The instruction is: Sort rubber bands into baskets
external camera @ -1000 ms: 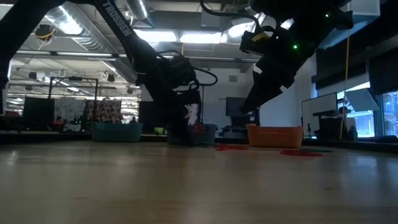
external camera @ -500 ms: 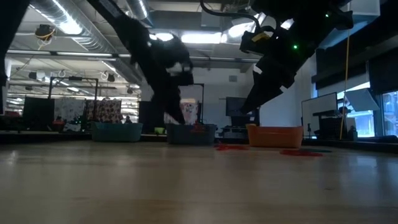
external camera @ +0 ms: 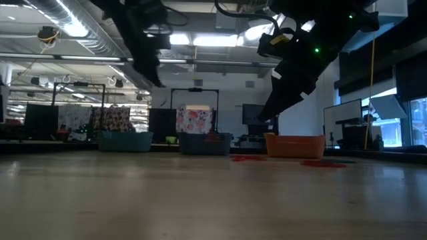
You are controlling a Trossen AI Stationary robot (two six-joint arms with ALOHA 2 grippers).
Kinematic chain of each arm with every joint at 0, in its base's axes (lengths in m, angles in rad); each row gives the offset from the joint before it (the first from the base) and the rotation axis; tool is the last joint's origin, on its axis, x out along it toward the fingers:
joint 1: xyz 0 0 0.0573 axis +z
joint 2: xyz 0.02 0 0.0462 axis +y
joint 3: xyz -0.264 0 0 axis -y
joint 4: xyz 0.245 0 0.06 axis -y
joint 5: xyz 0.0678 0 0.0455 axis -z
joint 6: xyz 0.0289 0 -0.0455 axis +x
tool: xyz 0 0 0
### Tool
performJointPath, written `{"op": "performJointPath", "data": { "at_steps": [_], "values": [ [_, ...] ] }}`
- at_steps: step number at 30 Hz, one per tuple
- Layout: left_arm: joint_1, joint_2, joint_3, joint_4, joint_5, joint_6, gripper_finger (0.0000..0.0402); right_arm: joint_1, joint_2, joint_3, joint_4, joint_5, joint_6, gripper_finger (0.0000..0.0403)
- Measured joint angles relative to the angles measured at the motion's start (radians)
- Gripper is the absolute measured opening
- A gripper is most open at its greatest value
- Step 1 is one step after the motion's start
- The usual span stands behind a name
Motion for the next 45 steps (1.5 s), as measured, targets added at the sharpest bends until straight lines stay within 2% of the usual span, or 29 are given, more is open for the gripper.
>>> {"op": "performJointPath", "data": {
  "at_steps": [5,11,18,21,24,28,30,36,41,45],
  "values": [
    [0.119,-0.063,0.0,-0.095,-0.008,-0.033,0.0003,0.0,0.0,0.0,0.0,0.0,0.0,0.019],
    [0.246,-0.056,-0.006,-0.122,-0.007,-0.064,0.0021,0.0,0.0,0.0,0.001,0.0,0.0,0.019],
    [0.297,-0.001,-0.008,-0.125,-0.004,-0.103,0.0083,0.0,0.0,0.0,0.001,0.0,0.0,0.019],
    [0.286,0.015,-0.008,-0.124,0.054,-0.137,0.0115,0.0,0.0,0.0,0.001,0.0,0.0,0.019],
    [0.264,0.02,-0.008,-0.122,0.185,-0.18,0.0137,0.0,0.0,0.0,0.001,0.0,0.0,0.019],
    [0.211,0.02,-0.008,-0.113,0.36,-0.195,0.015,0.0,0.0,0.0,0.001,0.01,0.0,0.019],
    [0.175,0.019,-0.027,-0.067,0.416,-0.196,0.015,0.0,0.0,0.0,0.001,0.035,0.007,0.019],
    [0.071,-0.003,-0.205,0.2,0.44,-0.2,0.0138,0.0,0.0,0.0,0.001,0.065,0.041,0.019],
    [-0.021,-0.061,-0.415,0.439,0.44,-0.294,0.0128,-0.01,0.0,0.0,0.019,0.125,0.097,0.019],
    [-0.103,-0.134,-0.56,0.596,0.44,-0.348,0.012,-0.047,0.0,0.0,0.053,0.086,0.106,0.019]
  ]
}}
